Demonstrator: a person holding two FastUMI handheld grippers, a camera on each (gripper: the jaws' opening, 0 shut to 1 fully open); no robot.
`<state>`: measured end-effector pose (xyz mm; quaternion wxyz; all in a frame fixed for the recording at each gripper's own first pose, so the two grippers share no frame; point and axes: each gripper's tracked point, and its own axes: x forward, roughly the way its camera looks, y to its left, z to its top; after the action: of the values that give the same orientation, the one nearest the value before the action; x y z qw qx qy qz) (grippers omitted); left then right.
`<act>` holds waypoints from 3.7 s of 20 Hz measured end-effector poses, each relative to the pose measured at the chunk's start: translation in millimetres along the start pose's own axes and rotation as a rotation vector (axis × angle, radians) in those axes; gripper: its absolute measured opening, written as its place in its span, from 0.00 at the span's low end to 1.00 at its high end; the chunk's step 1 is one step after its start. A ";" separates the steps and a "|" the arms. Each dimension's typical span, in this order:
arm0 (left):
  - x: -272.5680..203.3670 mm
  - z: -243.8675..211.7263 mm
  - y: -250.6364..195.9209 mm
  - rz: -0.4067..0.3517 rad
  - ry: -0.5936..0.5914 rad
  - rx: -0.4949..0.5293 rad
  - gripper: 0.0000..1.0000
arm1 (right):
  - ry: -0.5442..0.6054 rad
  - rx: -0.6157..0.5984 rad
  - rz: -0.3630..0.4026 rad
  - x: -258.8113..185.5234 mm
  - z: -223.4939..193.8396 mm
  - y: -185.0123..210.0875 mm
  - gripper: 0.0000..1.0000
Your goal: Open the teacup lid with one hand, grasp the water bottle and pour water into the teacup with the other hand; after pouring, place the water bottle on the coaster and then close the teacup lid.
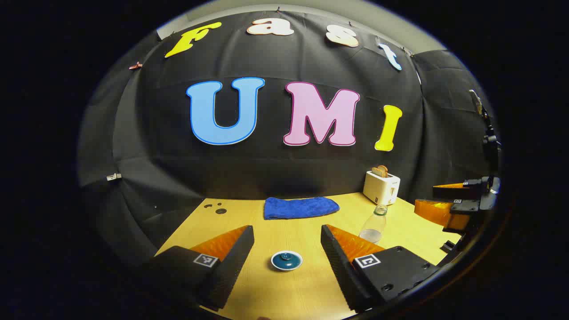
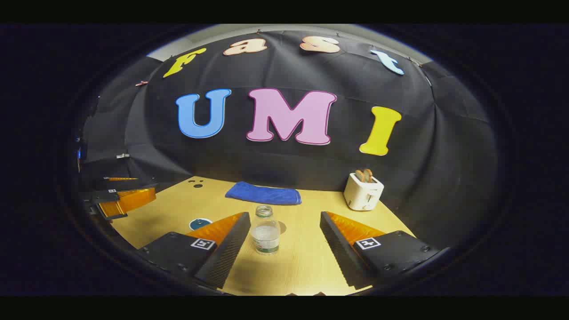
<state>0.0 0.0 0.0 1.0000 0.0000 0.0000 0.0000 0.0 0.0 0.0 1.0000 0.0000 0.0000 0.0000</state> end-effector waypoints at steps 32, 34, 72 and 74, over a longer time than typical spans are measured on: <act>126.8 -136.2 -4.0 -0.042 0.261 0.123 0.75 | 0.165 0.012 0.137 30.4 -77.9 -8.2 0.98; 137.3 -144.7 -0.4 -0.035 0.262 0.137 0.71 | 0.187 0.017 0.139 31.0 -88.7 -4.3 0.98; 127.8 -142.8 15.5 -0.038 0.179 0.093 0.27 | 0.145 0.072 0.048 122.0 -148.7 42.9 0.98; 126.3 -146.8 17.7 -0.038 0.186 0.093 0.27 | 0.127 0.079 0.036 127.7 -143.4 43.7 0.98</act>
<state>126.3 17.7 -146.8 0.9944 0.0466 0.0930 -0.0188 127.7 43.7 -143.4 0.9971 0.0395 0.0634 0.0178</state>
